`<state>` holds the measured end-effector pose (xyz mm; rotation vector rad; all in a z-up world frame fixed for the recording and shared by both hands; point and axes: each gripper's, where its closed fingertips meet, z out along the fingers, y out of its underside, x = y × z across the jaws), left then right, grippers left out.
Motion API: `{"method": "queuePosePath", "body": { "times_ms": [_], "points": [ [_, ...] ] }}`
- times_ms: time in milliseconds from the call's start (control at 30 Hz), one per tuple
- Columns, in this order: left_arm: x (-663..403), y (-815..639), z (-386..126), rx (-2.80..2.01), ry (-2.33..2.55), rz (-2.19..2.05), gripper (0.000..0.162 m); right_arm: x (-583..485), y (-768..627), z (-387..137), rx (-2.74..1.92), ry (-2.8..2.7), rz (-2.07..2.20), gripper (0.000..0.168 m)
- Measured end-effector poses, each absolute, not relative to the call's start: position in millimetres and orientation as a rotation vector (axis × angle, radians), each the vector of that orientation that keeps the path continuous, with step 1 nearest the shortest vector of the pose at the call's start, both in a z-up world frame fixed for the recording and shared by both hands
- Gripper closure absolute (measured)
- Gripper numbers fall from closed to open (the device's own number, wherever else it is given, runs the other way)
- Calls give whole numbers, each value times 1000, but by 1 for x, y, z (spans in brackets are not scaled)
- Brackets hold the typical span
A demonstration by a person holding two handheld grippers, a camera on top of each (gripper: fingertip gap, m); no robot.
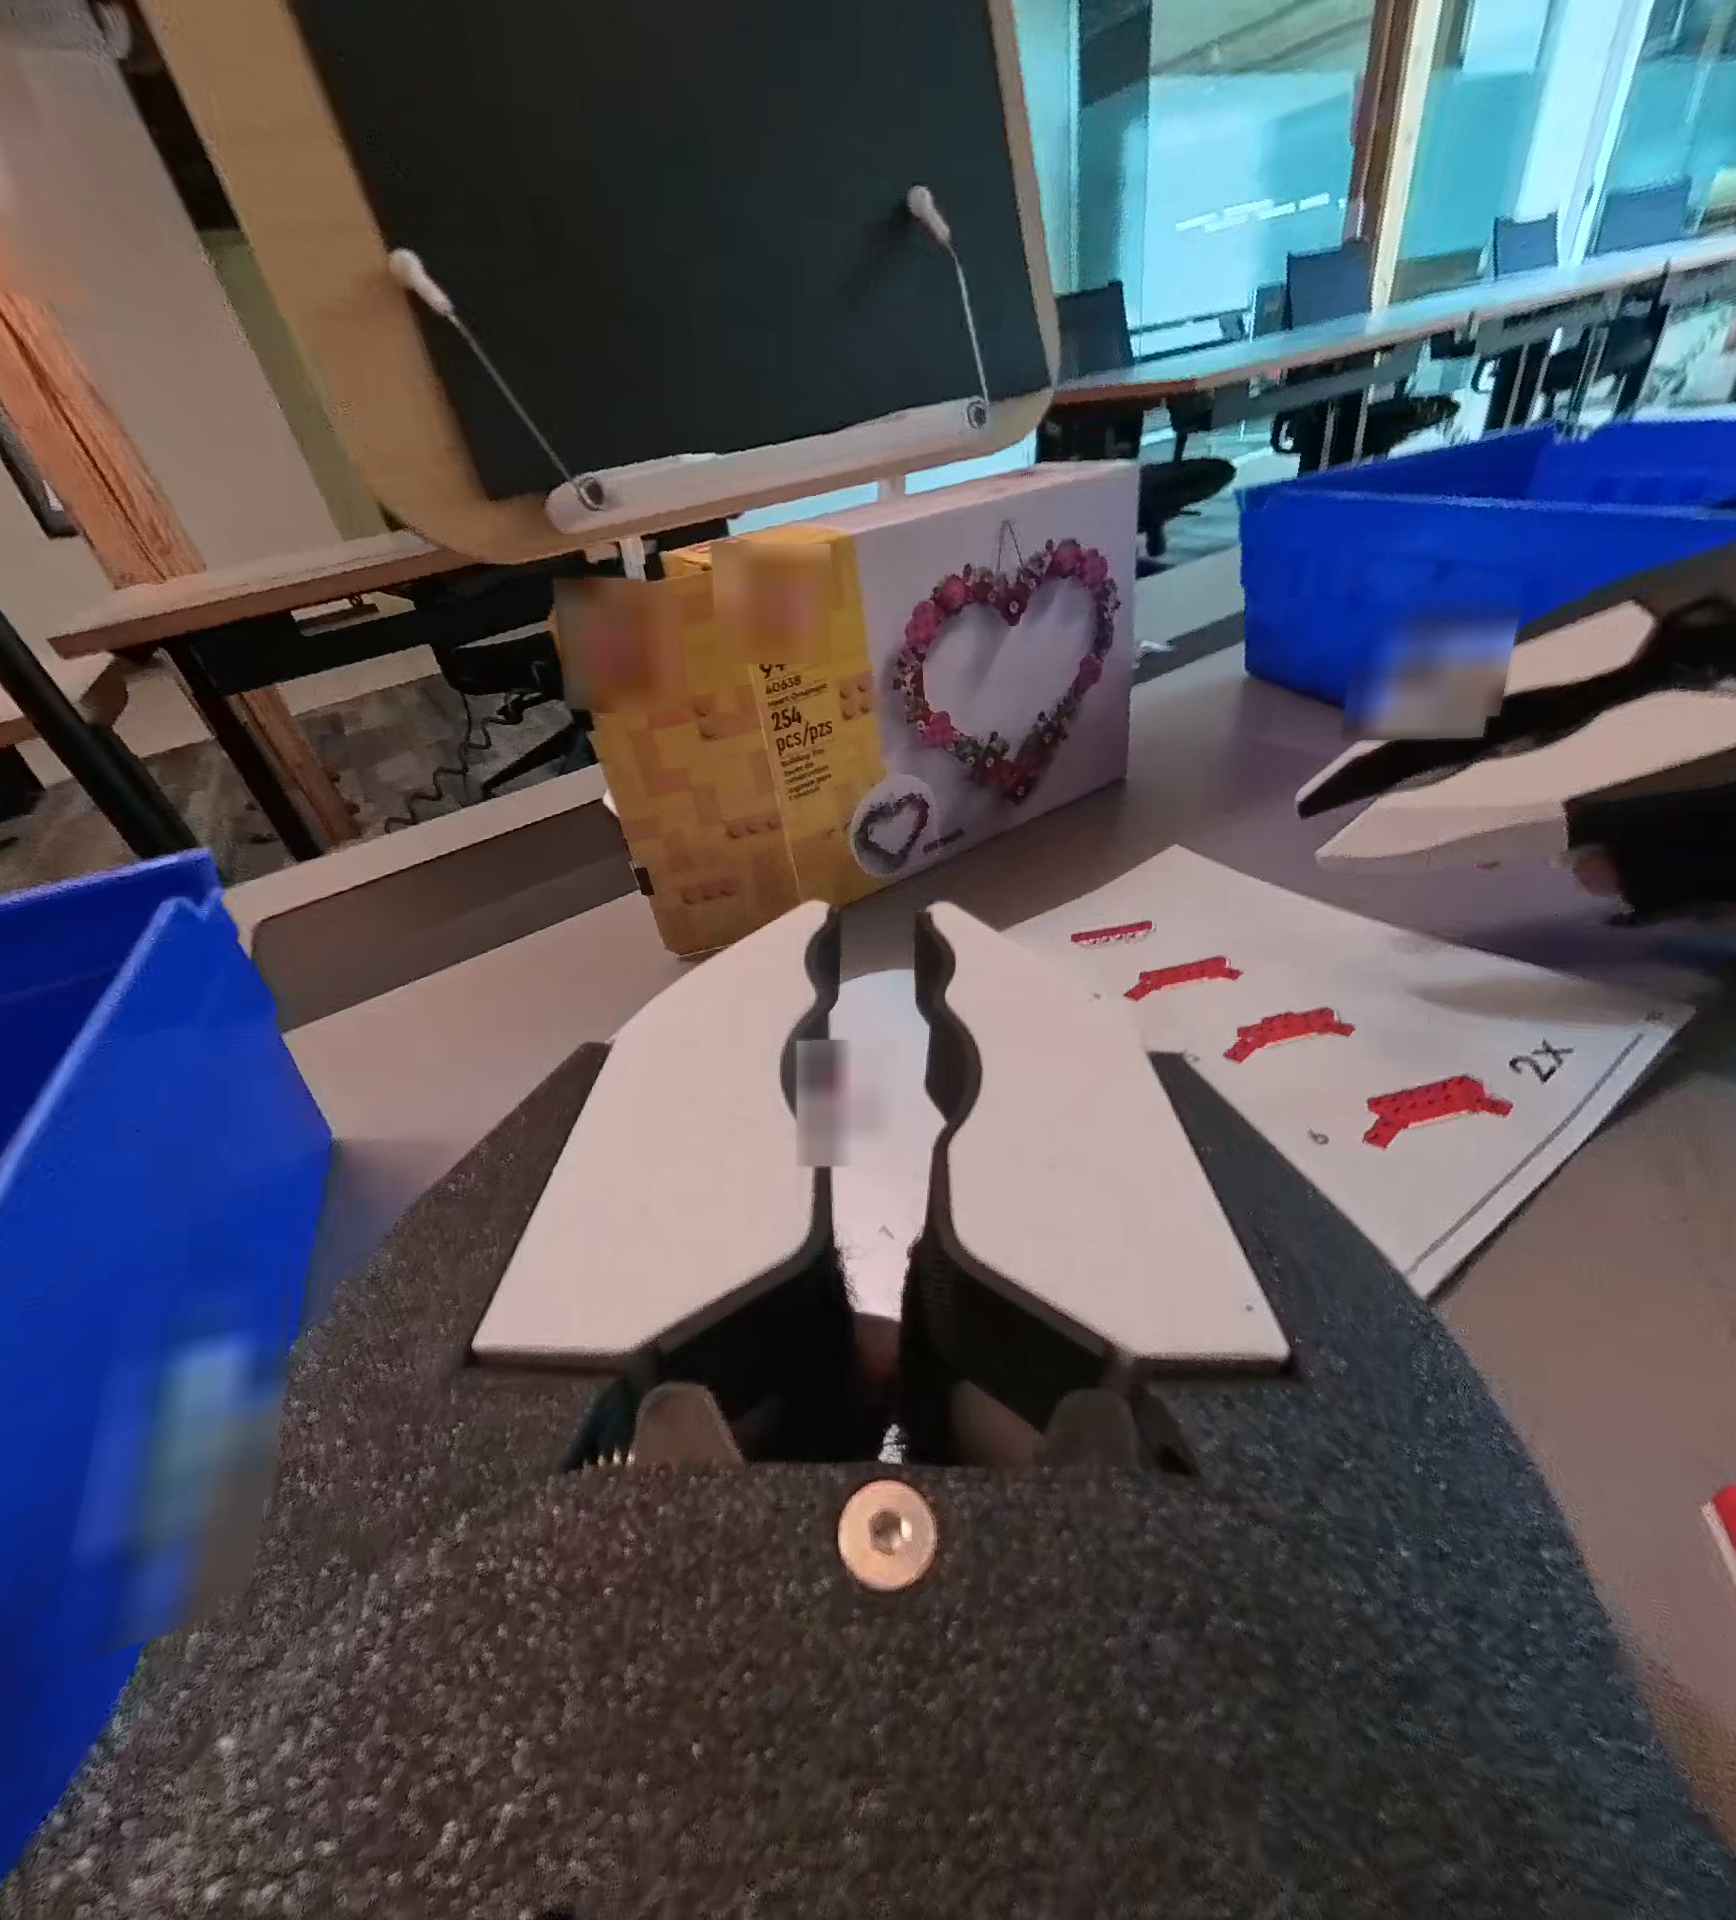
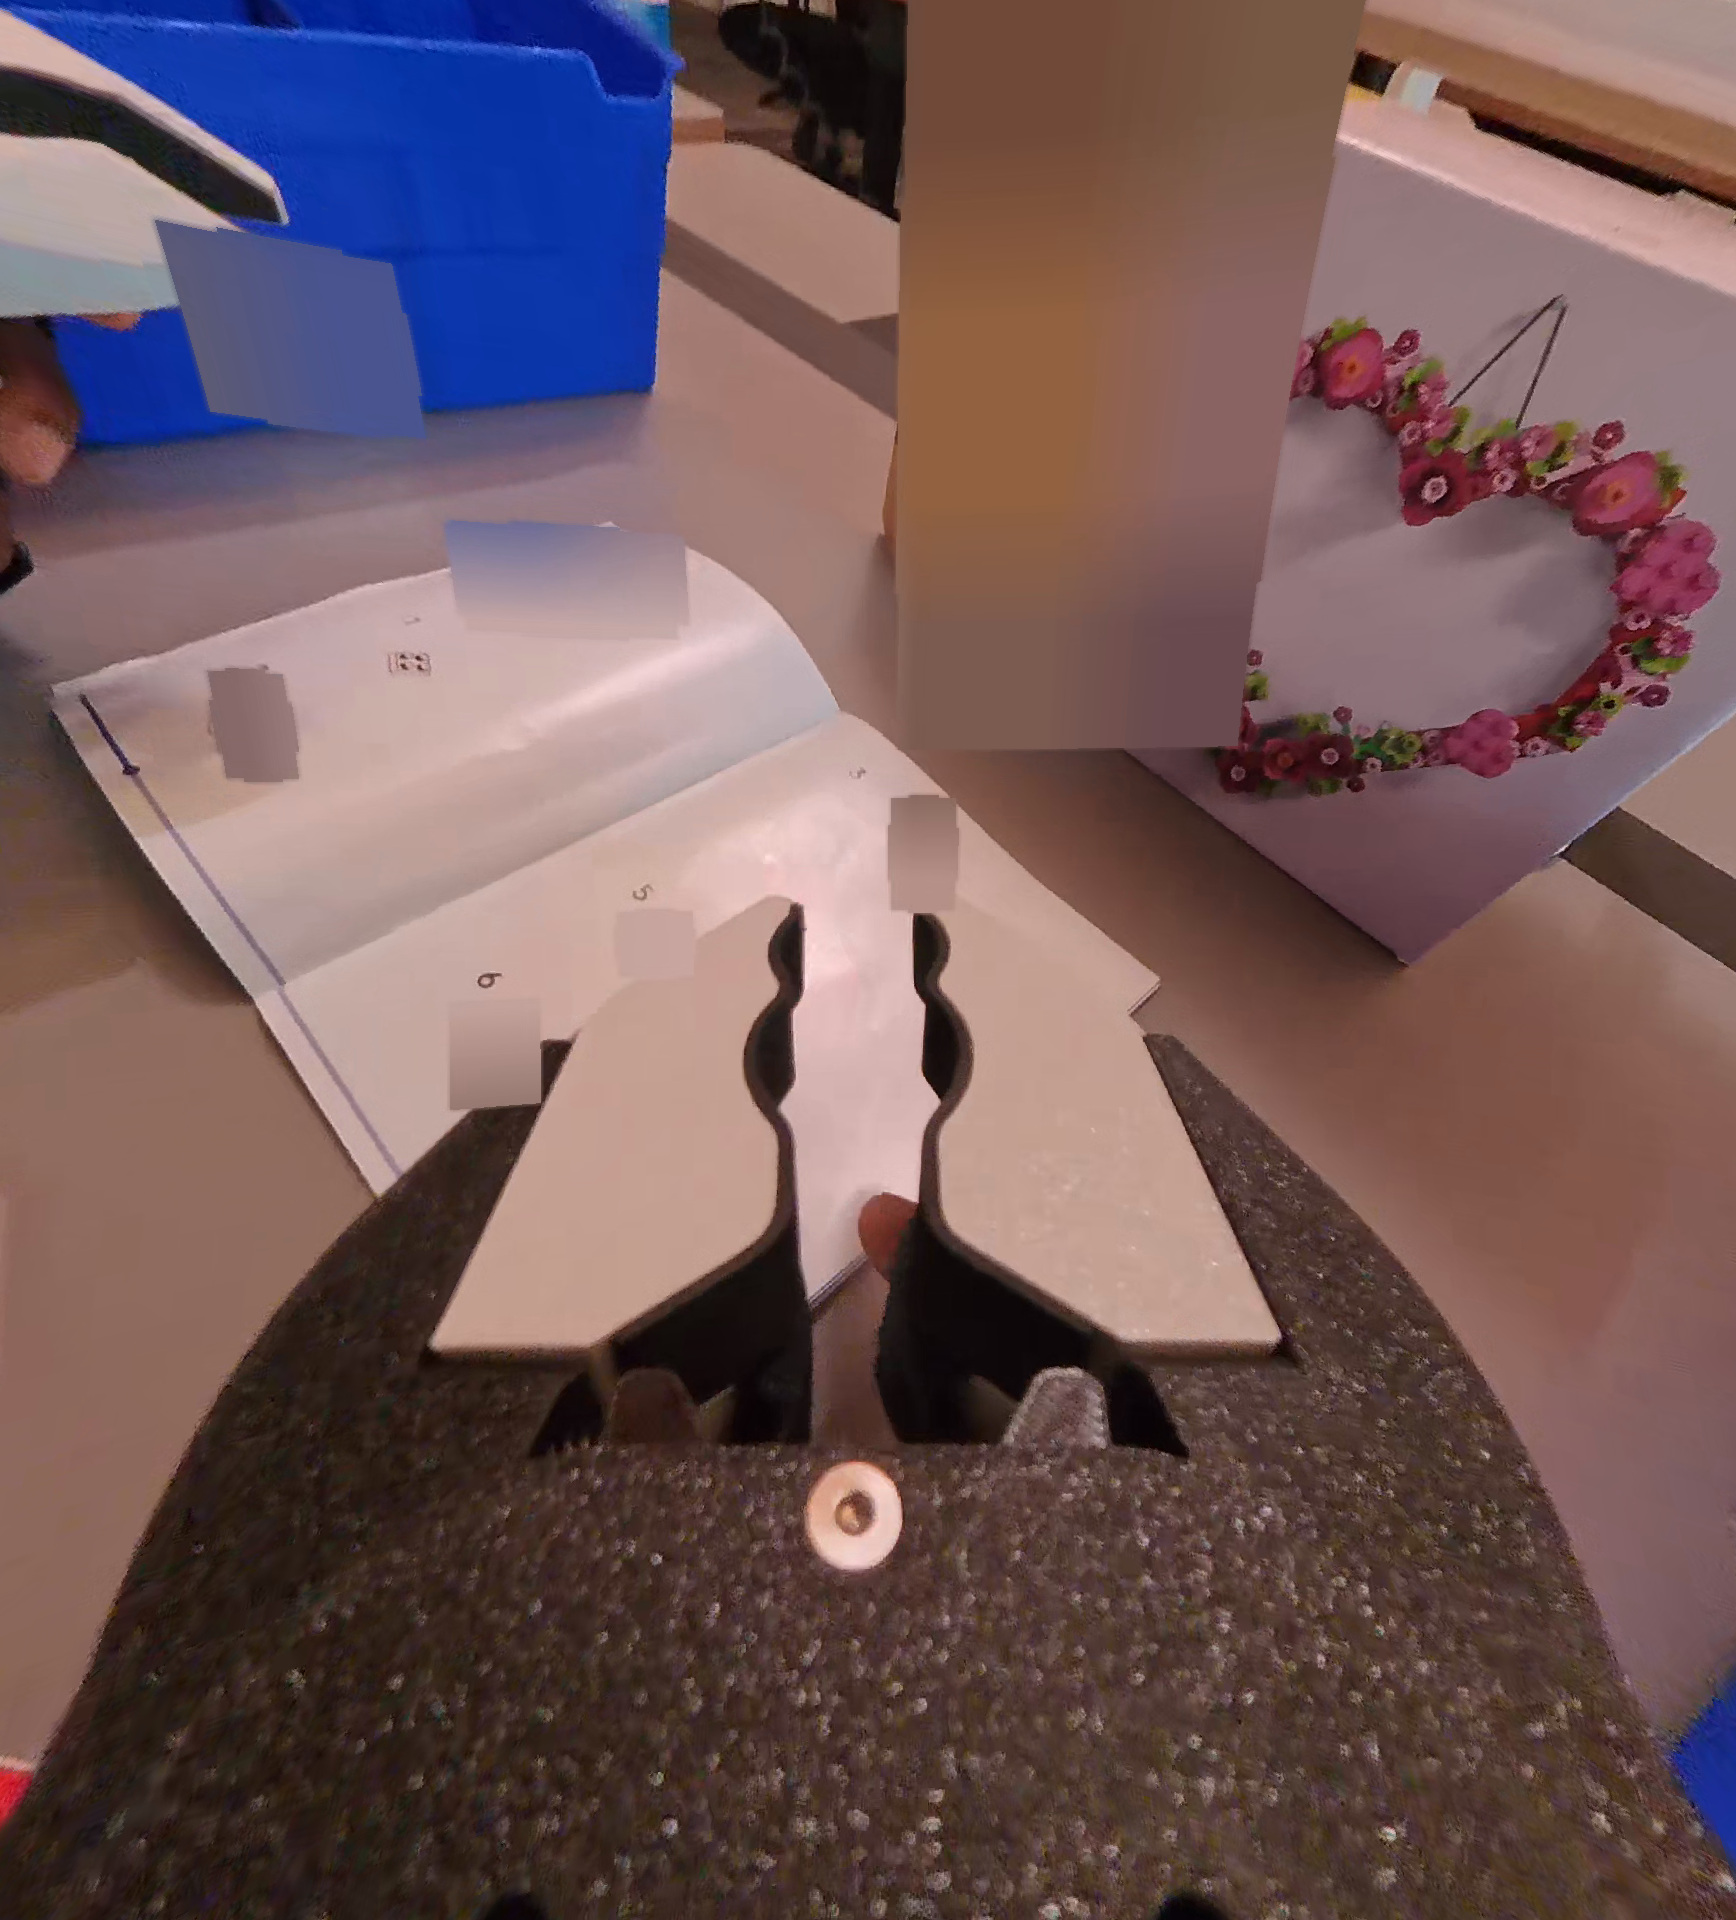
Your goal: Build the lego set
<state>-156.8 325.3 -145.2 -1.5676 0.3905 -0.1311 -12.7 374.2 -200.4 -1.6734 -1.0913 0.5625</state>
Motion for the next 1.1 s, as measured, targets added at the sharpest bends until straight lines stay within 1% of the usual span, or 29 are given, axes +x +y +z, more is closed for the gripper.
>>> {"method": "queuePosePath", "body": {
  "times_ms": [100, 367, 533, 767, 1100],
  "points": [
    [-153, 325, -145, -1556, 449, -72, 149, -14, 372, -199, -1688, -1079, 602, 148],
    [-154, 326, -151, -1598, 434, -96, 149, -16, 369, -198, -1725, -1044, 694, 149],
    [-111, 312, -202, -1847, 782, -210, 157, -20, 363, -207, -1746, -1097, 700, 153],
    [-104, 305, -247, -1929, 1079, 57, 159, -25, 354, -225, -1793, -1227, 660, 155],
    [-103, 306, -246, -1895, 1099, 112, 159, -27, 344, -248, -1814, -1426, 529, 155]
  ]
}}
